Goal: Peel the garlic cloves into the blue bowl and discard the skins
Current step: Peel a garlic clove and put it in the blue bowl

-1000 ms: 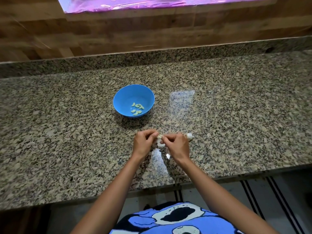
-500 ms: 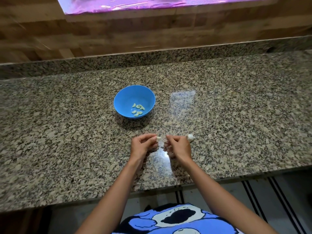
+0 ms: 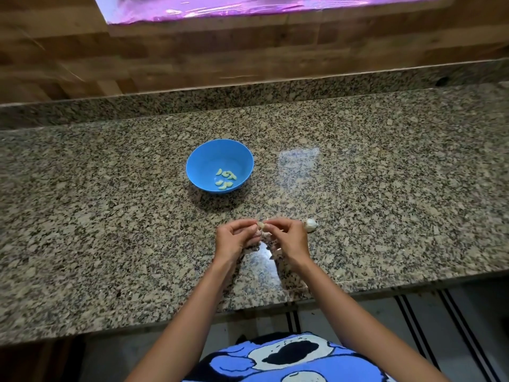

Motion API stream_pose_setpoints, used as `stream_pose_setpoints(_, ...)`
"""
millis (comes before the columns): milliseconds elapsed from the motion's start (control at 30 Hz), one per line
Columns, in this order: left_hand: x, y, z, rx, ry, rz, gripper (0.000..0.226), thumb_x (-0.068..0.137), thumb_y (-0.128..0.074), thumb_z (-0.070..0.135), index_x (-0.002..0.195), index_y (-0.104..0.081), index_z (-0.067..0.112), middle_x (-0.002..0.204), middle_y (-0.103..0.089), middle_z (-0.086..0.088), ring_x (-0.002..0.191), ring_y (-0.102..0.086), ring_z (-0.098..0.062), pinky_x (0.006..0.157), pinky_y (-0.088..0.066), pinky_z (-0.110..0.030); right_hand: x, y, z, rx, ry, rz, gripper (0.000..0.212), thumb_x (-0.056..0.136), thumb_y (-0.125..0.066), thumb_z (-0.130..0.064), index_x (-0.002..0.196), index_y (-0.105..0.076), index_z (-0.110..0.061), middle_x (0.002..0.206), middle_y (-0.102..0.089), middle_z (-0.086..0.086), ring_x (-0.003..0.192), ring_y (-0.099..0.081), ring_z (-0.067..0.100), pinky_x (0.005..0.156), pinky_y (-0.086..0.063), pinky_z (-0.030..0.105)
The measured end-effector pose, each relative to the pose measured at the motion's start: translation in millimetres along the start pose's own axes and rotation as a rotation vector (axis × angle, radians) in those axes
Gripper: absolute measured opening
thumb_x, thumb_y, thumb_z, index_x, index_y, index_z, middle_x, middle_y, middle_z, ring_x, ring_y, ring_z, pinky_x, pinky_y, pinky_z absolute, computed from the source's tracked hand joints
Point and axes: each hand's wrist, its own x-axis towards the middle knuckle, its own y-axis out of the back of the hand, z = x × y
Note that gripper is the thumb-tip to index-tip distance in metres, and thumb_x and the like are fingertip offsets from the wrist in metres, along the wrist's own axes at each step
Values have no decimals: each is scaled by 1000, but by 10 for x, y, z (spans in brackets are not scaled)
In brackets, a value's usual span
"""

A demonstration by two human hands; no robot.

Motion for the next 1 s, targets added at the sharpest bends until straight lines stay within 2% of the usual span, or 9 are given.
stream_pose_setpoints(133,41,31,-15,431,-155,26,25,84,-61,-6,104,-70,6,101,-71,-5,92,-67,-15,83,-56,-28,-13,26,7,85,-46,13,9,81,-69,-10,84,-71,-18,82,-72,4,76,-69,25,62,-54,29)
stream_pose_setpoints(267,5,19,4,557,-248,63,15,82,-70,11,97,-72,11,87,-72,0,75,-68,-7,67,-57,-22,-27,28,2,66,-28,21,10,79,-71,-11,86,-71,-18,84,-72,1,77,-69,19,69,-56,28)
stream_pose_setpoints(367,6,11,4,566,-253,121,13,76,-77,18,81,-67,12,74,-70,-1,61,-67,-7,57,-55,-22,-38,37,-9,74,-32,33,10,80,-71,-10,86,-71,-18,84,-72,-1,76,-69,17,68,-57,28)
stream_pose_setpoints(467,69,31,0,571,-210,115,16,73,-79,14,80,-64,14,79,-69,-1,74,-67,-16,71,-58,-33,-53,53,-17,95,-35,51,11,80,-70,-9,84,-71,-19,84,-72,0,76,-69,18,67,-58,30)
stream_pose_setpoints(567,93,33,39,538,-180,55,24,83,-65,-2,91,-71,20,95,-72,2,89,-68,-13,83,-57,-36,-64,61,-9,81,-35,63,10,81,-69,-9,85,-71,-18,84,-72,0,76,-69,17,64,-58,29)
stream_pose_setpoints(767,15,-77,116,519,-239,-9,33,87,-59,-3,112,-67,16,115,-66,2,98,-64,-10,79,-55,-21,-70,45,3,7,2,51,13,79,-72,-12,82,-70,-24,82,-71,-5,77,-69,15,66,-59,32)
stream_pose_setpoints(867,17,-91,104,562,-277,-54,26,85,-66,8,110,-68,17,107,-69,3,86,-66,-7,70,-55,-17,-70,38,15,-4,11,57,11,78,-73,-13,85,-71,-22,83,-71,-4,78,-68,13,70,-58,30)
stream_pose_setpoints(933,4,-87,78,557,-263,-109,22,81,-71,13,103,-71,16,98,-72,0,82,-69,-9,74,-58,-25,-62,31,18,-13,21,33,13,77,-73,-12,89,-72,-16,84,-71,-2,79,-68,13,74,-58,32)
stream_pose_setpoints(1000,4,-46,74,494,-257,-32,20,81,-70,10,100,-71,14,93,-73,-1,81,-70,-12,76,-59,-30,-64,13,12,2,28,-7,15,79,-71,-10,93,-72,-14,87,-72,-1,82,-68,13,79,-57,33)
